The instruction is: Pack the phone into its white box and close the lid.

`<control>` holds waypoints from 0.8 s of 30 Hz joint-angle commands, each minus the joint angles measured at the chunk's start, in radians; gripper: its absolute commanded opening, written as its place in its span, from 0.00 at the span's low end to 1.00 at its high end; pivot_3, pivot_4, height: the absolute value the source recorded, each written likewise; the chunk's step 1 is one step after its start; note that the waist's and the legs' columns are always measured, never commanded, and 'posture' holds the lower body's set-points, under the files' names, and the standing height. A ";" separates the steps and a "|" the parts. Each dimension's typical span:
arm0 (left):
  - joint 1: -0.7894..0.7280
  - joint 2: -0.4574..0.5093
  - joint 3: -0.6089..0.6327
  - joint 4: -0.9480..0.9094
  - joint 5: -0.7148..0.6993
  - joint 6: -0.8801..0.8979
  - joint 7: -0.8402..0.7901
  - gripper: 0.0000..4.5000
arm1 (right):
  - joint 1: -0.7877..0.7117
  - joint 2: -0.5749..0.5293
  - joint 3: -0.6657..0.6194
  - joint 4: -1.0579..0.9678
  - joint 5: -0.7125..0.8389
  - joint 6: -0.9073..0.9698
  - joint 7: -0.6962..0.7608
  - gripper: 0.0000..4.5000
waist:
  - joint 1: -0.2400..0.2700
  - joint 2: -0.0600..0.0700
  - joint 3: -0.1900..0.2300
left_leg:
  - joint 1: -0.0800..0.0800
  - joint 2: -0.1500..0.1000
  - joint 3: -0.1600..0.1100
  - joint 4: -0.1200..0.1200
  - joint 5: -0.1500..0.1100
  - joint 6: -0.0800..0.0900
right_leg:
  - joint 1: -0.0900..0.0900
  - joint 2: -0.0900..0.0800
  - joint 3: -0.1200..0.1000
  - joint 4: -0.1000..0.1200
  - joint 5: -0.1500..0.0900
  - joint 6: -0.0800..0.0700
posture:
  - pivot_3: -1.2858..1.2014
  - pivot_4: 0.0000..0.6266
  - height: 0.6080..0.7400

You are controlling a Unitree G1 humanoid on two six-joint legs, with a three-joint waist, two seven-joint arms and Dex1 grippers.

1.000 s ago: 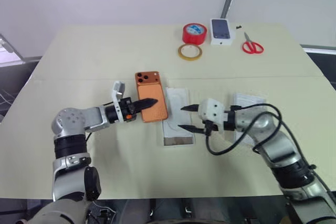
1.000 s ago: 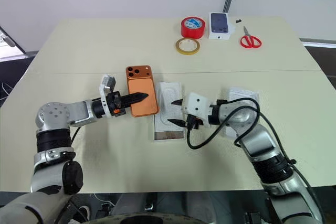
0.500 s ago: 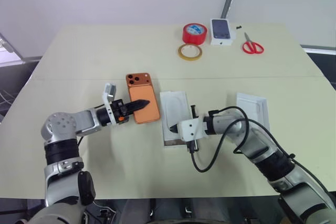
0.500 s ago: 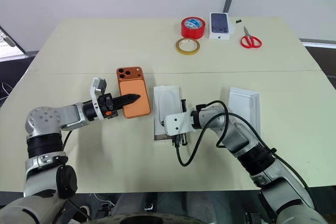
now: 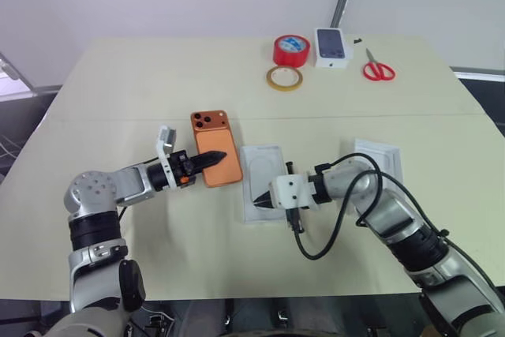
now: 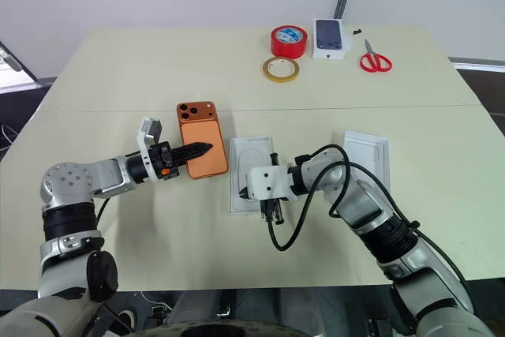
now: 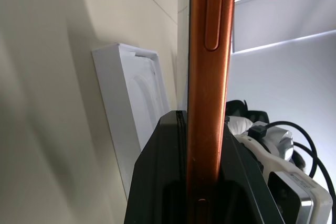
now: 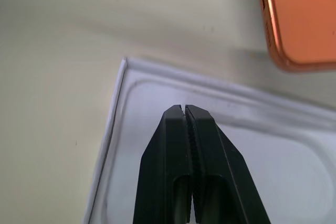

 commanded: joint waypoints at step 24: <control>0.054 -0.209 -0.113 -0.129 -0.080 0.056 0.080 0.00 | 0.227 -0.182 -0.502 0.028 0.316 0.006 -0.008 0.99 | 0.014 0.000 0.000 | 0.000 0.000 0.001 0.000 -0.001 0.001 | 0.001 0.000 0.000 -0.001 0.000 0.000 | 0.52 0.24 1.00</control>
